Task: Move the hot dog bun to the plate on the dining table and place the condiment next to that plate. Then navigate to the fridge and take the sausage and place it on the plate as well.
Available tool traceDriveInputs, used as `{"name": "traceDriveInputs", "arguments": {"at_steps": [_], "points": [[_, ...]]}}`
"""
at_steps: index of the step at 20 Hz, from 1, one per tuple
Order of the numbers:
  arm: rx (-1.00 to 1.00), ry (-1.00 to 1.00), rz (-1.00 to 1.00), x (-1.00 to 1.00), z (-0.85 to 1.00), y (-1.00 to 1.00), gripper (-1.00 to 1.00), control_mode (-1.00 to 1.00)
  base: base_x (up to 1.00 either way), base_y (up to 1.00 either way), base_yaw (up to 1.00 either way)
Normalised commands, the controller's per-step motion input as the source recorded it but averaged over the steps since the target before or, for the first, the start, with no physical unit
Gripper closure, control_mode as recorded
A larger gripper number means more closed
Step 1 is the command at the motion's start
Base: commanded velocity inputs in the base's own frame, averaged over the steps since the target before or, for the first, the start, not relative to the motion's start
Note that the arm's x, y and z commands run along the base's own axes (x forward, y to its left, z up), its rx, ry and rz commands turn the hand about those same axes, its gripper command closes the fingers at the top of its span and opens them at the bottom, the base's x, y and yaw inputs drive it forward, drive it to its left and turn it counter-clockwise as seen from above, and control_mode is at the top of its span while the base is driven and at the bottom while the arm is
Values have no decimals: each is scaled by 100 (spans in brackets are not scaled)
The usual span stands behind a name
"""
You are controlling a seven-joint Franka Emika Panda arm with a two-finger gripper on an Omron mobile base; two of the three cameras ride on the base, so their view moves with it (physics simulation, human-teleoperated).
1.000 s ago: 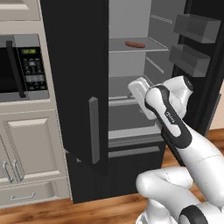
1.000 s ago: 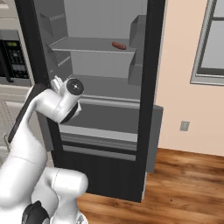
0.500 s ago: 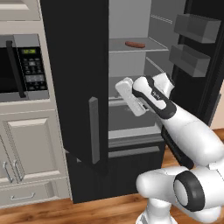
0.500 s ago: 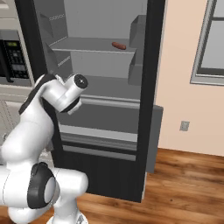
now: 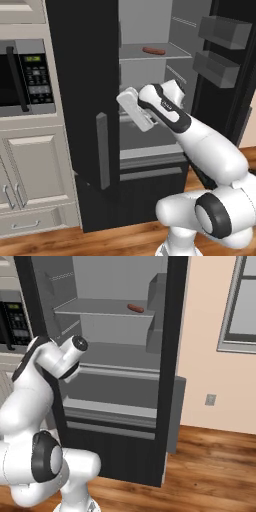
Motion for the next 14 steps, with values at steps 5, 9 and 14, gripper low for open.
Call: {"name": "traceDriveInputs", "arguments": {"at_steps": [5,9,14], "points": [[-8,-6,5,-27,-9,92,-100,-100,0,0,0],[-4,-2,8,-2,-4,87,-100,-100,0,0,0],[-1,0,10,7,0,83,-100,-100,0,0,0]]}}
